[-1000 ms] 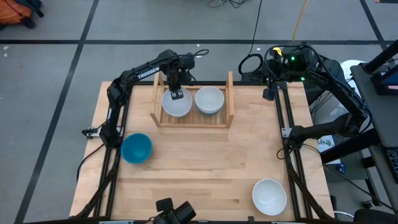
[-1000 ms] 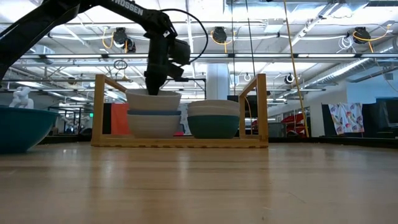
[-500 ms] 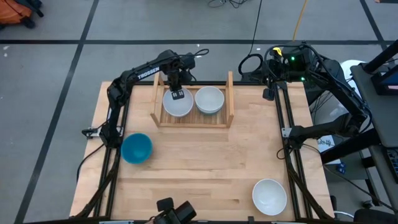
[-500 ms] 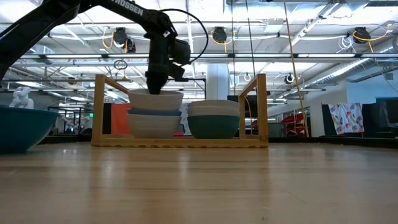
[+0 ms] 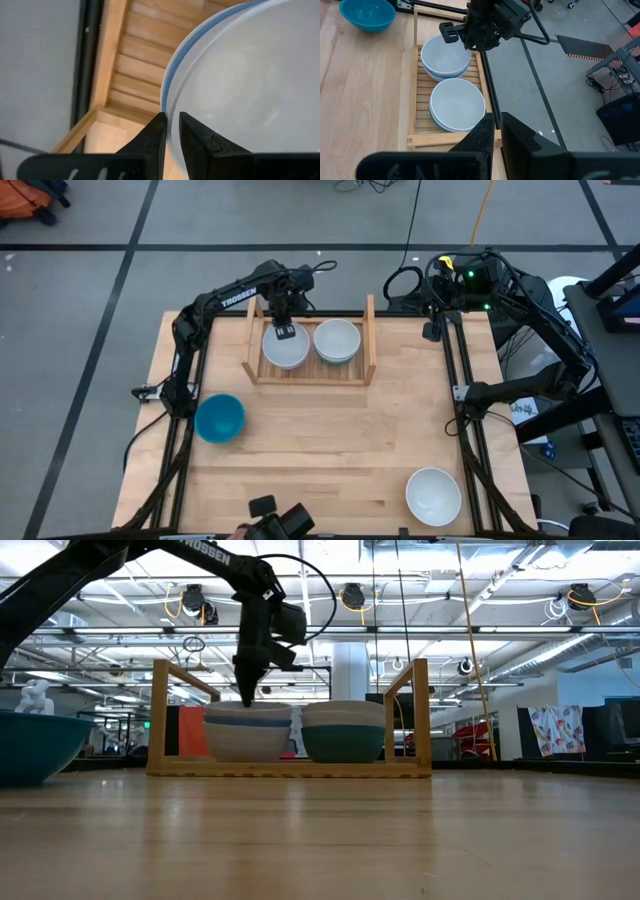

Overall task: Place and stack bowls onto a shelf
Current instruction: Stack the white bowl on the right blue bowl on the shelf, then stack the white bowl on the right white bowl on the shelf

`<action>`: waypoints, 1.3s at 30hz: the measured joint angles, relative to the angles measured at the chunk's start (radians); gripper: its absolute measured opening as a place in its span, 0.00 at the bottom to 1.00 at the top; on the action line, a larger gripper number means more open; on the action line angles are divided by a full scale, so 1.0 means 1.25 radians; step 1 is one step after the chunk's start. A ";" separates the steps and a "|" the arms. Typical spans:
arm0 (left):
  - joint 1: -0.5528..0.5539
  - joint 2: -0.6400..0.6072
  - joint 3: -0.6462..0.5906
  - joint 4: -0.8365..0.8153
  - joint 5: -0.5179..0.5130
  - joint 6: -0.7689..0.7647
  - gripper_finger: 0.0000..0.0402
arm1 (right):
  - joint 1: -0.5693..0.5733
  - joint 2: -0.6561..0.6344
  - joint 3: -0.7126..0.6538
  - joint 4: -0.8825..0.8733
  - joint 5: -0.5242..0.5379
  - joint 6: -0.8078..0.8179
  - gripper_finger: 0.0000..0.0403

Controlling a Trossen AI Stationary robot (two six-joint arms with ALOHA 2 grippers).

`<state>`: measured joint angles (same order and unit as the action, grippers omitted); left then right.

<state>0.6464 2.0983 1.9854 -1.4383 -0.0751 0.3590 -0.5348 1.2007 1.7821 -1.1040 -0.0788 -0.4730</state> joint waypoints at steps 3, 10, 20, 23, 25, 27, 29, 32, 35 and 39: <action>0.000 0.000 0.000 -0.005 -0.029 0.001 0.14 | 0.000 0.000 0.000 0.000 0.000 -0.001 0.07; -0.007 0.000 0.016 -0.082 -0.037 0.026 0.14 | 0.000 0.000 0.000 0.000 0.003 -0.035 0.07; -0.039 -0.002 0.231 -0.091 -0.034 0.056 0.14 | 0.000 -0.016 0.000 0.037 0.003 -0.053 0.07; -0.038 -0.001 0.296 -0.079 -0.035 0.061 0.14 | 0.000 -0.027 0.000 0.037 0.004 -0.052 0.07; -0.039 -0.029 0.285 -0.047 -0.038 0.062 0.14 | 0.000 -0.036 0.000 0.037 0.004 -0.045 0.07; -0.039 -0.055 0.285 -0.047 -0.038 0.062 0.14 | 0.000 -0.046 0.000 0.035 0.004 -0.020 0.07; -0.044 -0.084 0.288 -0.046 -0.037 0.061 0.14 | 0.000 -0.059 0.000 0.019 0.004 -0.001 0.07; -0.059 -0.136 0.288 -0.046 -0.037 0.042 0.14 | 0.000 -0.081 0.000 -0.021 0.004 0.020 0.07; -0.085 -0.198 0.288 -0.044 -0.026 0.025 0.14 | 0.000 -0.099 0.000 -0.089 0.006 0.044 0.07; -0.127 -0.275 0.289 -0.042 -0.020 0.018 0.14 | 0.000 -0.112 0.000 -0.189 0.008 0.081 0.07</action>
<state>0.4880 1.7551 2.3463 -1.4903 -0.1006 0.3817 -0.5346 1.0613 1.7822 -1.3404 -0.0685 -0.3714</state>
